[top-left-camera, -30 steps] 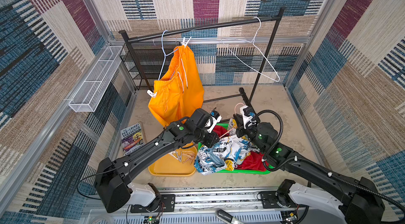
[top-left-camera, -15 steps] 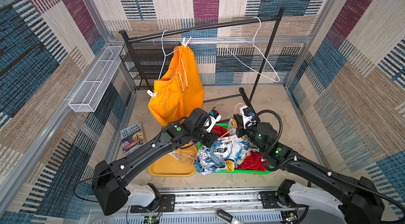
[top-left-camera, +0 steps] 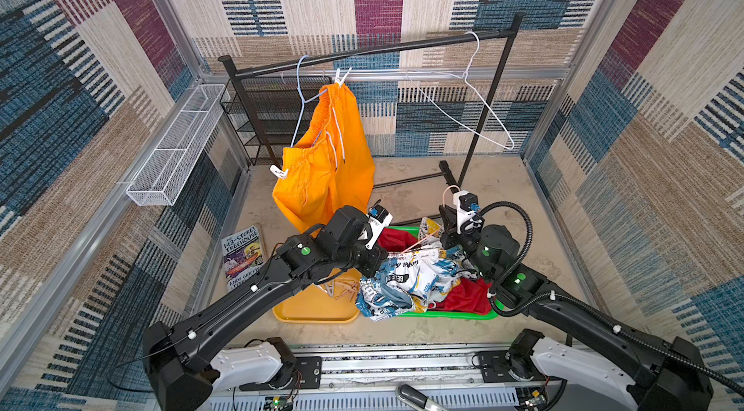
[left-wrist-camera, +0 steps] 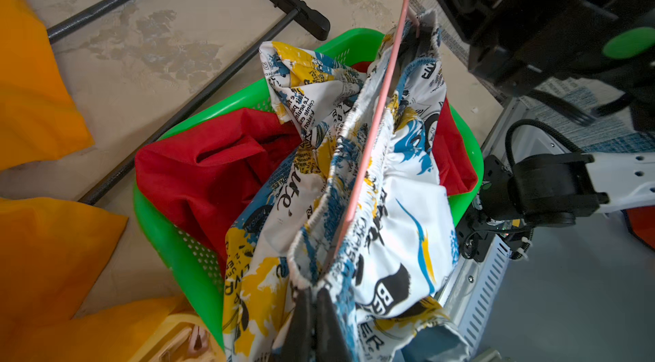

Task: Remove the clothespins securing shorts to the hanger
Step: Remove the shorts from the hanger.

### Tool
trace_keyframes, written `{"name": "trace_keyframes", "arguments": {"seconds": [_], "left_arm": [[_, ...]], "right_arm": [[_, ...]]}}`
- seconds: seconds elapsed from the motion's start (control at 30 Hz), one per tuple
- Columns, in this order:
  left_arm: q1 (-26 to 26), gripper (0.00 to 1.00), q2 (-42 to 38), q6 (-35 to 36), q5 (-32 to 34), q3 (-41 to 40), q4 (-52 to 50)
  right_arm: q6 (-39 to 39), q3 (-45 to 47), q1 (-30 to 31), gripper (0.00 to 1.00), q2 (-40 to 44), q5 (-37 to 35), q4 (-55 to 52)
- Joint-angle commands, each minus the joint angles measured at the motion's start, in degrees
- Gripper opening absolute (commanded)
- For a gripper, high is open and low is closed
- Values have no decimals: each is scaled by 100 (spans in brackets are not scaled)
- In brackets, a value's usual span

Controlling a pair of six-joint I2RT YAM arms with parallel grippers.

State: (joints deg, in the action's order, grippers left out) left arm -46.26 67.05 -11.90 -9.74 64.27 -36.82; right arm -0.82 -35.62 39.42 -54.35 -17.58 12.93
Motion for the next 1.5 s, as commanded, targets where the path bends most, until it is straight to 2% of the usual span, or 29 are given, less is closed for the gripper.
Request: {"name": "trace_keyframes", "arguments": {"seconds": [0.0, 0.63, 0.9, 1.17, 1.47], "left_arm": [[47, 0, -195, -135, 329, -120, -325], [169, 0, -900, -286, 434, -427, -458], [171, 0, -879, -373, 273, -446, -200], [172, 0, -711, -407, 122, -237, 203], [170, 0, -746, -427, -126, -448, 790]], "right_arm": [[-119, -7, -140, 0, 123, -215, -95], [-438, -375, -443, 0, 88, -404, -286], [-740, -715, -470, 0, -81, -544, -451], [-1434, -1159, -479, 0, -329, -604, -746], [-2283, -1788, -488, 0, -824, -774, -1423]]}}
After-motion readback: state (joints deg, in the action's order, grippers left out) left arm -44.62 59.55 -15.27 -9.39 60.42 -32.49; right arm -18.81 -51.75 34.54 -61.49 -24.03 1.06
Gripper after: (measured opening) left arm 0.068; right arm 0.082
